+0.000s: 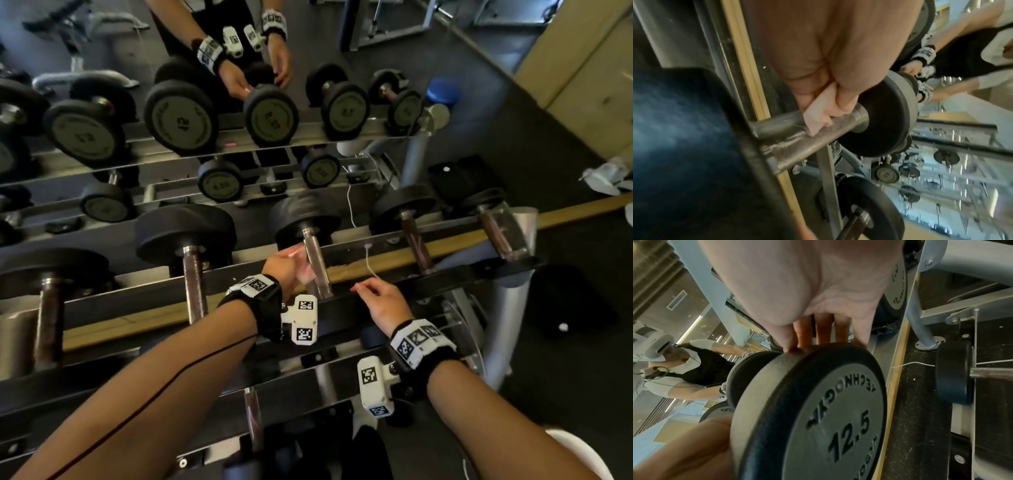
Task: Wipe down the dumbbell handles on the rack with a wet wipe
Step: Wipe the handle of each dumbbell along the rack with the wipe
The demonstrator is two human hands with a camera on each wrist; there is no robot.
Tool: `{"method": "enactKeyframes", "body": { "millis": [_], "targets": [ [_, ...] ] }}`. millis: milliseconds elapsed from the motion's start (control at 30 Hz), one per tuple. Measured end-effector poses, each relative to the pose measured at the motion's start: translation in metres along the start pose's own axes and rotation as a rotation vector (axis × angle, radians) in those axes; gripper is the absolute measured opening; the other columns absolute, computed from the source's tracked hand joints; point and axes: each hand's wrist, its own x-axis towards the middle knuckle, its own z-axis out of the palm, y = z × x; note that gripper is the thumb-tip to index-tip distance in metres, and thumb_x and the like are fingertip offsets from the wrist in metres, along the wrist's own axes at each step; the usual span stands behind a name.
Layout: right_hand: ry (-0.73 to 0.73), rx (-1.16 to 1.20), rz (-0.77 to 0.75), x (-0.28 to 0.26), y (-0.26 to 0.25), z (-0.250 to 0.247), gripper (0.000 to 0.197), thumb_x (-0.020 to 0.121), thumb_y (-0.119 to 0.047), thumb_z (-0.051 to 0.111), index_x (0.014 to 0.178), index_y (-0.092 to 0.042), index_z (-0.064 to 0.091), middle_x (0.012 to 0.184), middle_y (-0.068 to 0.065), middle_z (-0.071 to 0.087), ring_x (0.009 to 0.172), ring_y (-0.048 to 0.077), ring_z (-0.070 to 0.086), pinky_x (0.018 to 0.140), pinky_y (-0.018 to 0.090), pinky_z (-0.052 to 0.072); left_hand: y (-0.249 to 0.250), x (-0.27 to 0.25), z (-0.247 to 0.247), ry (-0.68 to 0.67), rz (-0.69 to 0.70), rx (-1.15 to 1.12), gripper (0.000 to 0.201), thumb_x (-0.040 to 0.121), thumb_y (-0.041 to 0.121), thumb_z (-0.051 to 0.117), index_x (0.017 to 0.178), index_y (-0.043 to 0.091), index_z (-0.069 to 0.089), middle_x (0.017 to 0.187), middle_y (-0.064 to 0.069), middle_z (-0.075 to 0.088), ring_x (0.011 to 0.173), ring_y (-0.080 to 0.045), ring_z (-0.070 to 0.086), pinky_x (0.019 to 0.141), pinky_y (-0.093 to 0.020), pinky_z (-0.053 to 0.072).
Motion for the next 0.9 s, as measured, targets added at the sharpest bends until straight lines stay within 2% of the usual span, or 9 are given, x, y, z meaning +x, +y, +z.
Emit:
{"method": "enactKeyframes", "body": {
  "millis": [100, 233, 333, 400, 500, 567, 700, 833, 900],
  "targets": [
    [0.027, 0.015, -0.001, -0.003, 0.004, 0.004, 0.019, 0.098, -0.032, 0.055, 0.094, -0.022, 0.069, 0.098, 0.004, 0.068, 0.097, 0.022, 0.062, 0.090, 0.037, 0.049, -0.007, -0.005, -0.004, -0.059, 0.015, 0.067, 0.029, 0.102, 0.005, 0.052, 0.126, -0.009, 0.060, 0.095, -0.015, 0.066, 0.083, -0.024, 0.063, 0.089, -0.040, 0.053],
    [0.043, 0.019, 0.003, -0.005, 0.007, 0.008, 0.019, 0.099, -0.037, 0.052, 0.091, -0.027, 0.067, 0.093, -0.003, 0.067, 0.092, 0.017, 0.061, 0.078, 0.031, 0.044, -0.016, -0.011, -0.016, -0.157, 0.010, 0.198, 0.027, 0.101, -0.005, 0.046, 0.120, 0.003, 0.063, 0.095, -0.004, 0.062, 0.084, -0.014, 0.059, 0.089, -0.029, 0.050],
    [0.026, 0.034, -0.004, -0.004, 0.008, 0.006, 0.021, 0.099, -0.038, 0.052, 0.090, -0.027, 0.067, 0.092, -0.004, 0.066, 0.090, 0.016, 0.061, 0.075, 0.030, 0.043, -0.012, -0.012, -0.029, -0.229, -0.094, 0.124, 0.018, 0.098, 0.001, 0.056, 0.111, -0.006, 0.066, 0.102, -0.018, 0.064, 0.094, -0.027, 0.061, 0.107, -0.040, 0.044],
    [-0.007, 0.040, -0.012, -0.004, 0.007, 0.004, 0.021, 0.100, -0.038, 0.051, 0.092, -0.026, 0.067, 0.095, -0.003, 0.066, 0.093, 0.016, 0.061, 0.077, 0.030, 0.043, -0.006, -0.005, -0.035, -0.167, -0.012, 0.167, 0.024, 0.097, 0.000, 0.057, 0.119, -0.007, 0.065, 0.103, -0.019, 0.066, 0.095, -0.030, 0.061, 0.103, -0.046, 0.046],
    [-0.031, 0.052, -0.021, -0.004, 0.006, 0.001, 0.021, 0.100, -0.036, 0.051, 0.095, -0.026, 0.068, 0.096, -0.002, 0.067, 0.096, 0.017, 0.061, 0.080, 0.030, 0.047, 0.001, 0.008, -0.031, -0.026, 0.085, 0.181, 0.023, 0.101, 0.017, 0.059, 0.111, 0.001, 0.070, 0.081, -0.005, 0.068, 0.081, -0.022, 0.060, 0.084, -0.037, 0.051],
    [-0.032, 0.066, -0.019, -0.005, 0.006, 0.001, 0.022, 0.100, -0.036, 0.051, 0.098, -0.023, 0.068, 0.096, -0.001, 0.067, 0.096, 0.018, 0.062, 0.088, 0.036, 0.049, 0.003, 0.017, -0.022, -0.038, 0.104, 0.218, 0.023, 0.102, 0.017, 0.057, 0.112, 0.002, 0.071, 0.083, -0.005, 0.064, 0.089, -0.023, 0.056, 0.093, -0.041, 0.046],
    [-0.042, 0.069, -0.017, -0.007, 0.005, 0.000, 0.024, 0.101, -0.037, 0.049, 0.101, -0.021, 0.067, 0.097, 0.000, 0.067, 0.096, 0.018, 0.061, 0.091, 0.039, 0.050, -0.002, 0.023, -0.012, -0.100, 0.073, 0.221, 0.030, 0.100, 0.013, 0.059, 0.077, 0.014, 0.078, 0.090, -0.015, 0.066, 0.089, -0.028, 0.059, 0.098, -0.046, 0.046],
    [-0.064, 0.115, 0.001, -0.006, 0.003, -0.002, 0.024, 0.100, -0.035, 0.051, 0.100, -0.019, 0.069, 0.098, 0.003, 0.068, 0.096, 0.020, 0.063, 0.092, 0.041, 0.051, -0.013, 0.007, -0.014, -0.142, 0.099, 0.341, 0.026, 0.102, 0.005, 0.051, 0.117, -0.011, 0.064, 0.087, -0.008, 0.064, 0.077, -0.017, 0.060, 0.088, -0.031, 0.052],
    [-0.067, 0.121, 0.007, -0.006, 0.003, -0.002, 0.023, 0.100, -0.035, 0.052, 0.099, -0.019, 0.069, 0.098, 0.004, 0.069, 0.096, 0.020, 0.064, 0.092, 0.041, 0.052, -0.018, -0.003, -0.017, -0.156, 0.100, 0.404, 0.026, 0.103, 0.004, 0.049, 0.121, -0.011, 0.061, 0.093, -0.012, 0.063, 0.076, -0.016, 0.060, 0.072, -0.021, 0.055]
  ]
}}
